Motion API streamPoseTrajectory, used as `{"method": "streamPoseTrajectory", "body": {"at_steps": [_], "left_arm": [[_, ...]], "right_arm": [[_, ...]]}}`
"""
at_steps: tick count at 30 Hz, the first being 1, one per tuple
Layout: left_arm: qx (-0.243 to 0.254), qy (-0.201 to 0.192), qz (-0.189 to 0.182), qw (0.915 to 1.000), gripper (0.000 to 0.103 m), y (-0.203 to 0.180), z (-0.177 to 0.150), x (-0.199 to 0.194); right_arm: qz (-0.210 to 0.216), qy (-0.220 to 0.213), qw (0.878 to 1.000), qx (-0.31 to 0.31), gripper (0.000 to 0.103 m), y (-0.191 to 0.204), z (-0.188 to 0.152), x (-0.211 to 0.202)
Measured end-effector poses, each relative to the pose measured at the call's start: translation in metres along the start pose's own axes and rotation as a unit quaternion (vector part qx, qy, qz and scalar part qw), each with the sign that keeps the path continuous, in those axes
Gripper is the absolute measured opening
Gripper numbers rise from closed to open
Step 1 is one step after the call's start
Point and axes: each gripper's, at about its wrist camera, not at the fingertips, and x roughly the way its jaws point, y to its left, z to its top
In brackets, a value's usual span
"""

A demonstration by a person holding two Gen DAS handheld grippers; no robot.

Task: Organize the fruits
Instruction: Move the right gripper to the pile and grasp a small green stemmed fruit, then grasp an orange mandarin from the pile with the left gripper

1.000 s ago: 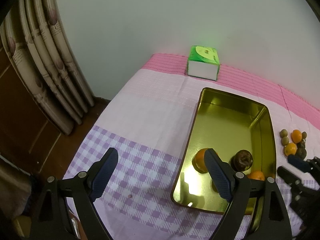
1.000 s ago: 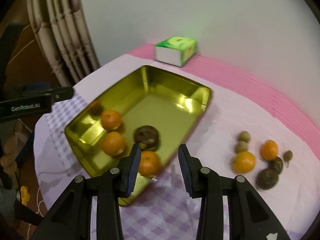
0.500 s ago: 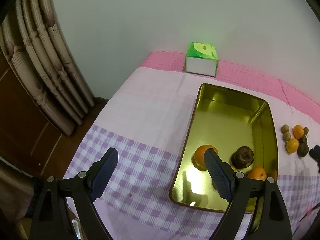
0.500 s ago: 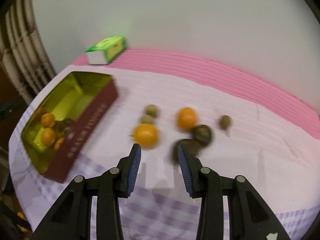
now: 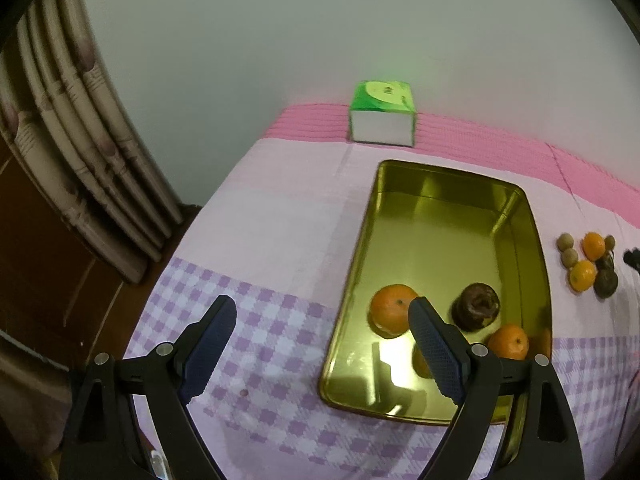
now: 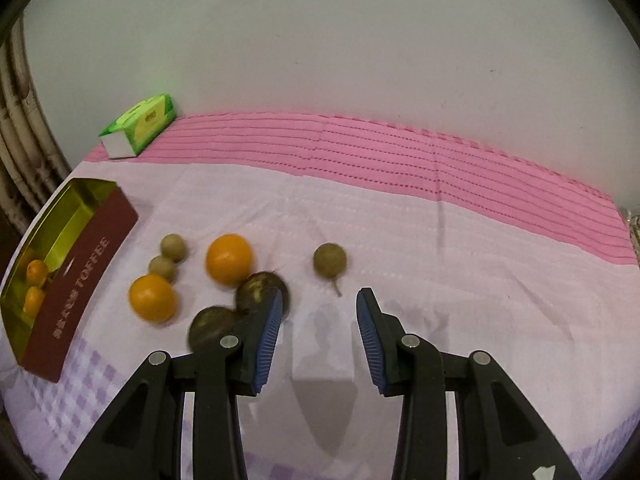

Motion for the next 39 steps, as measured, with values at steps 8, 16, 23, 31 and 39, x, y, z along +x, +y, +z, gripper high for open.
{"method": "streamPoseTrajectory", "body": {"at_steps": [8,16,23,31,39], "left_arm": [[0.036,-0.004,-0.016,0.9992,0.088,-0.04,0.005,-0.016],[0.089,-0.012,-0.069,0.9936,0.088,-0.101,0.017,-0.033],[0.113,0.001,-0.105,0.988,0.088,-0.151,0.022,-0.026],[0.121,0.026,-0.153,0.9804,0.088,-0.203,0.018,-0.003],[0.129,0.046,-0.171,0.9758,0.088,-0.237,0.016,0.026]], "right_arm": [[0.011,0.002,1.0,-0.011,0.036,-0.009,0.012,0.029],[0.025,0.01,1.0,-0.012,0.029,-0.017,0.012,0.049],[0.034,0.002,0.999,-0.012,0.024,-0.017,0.013,0.055],[0.016,-0.014,1.0,0.0,0.024,-0.026,-0.007,0.034],[-0.017,-0.027,0.999,0.021,0.024,-0.043,-0.036,0.005]]}}
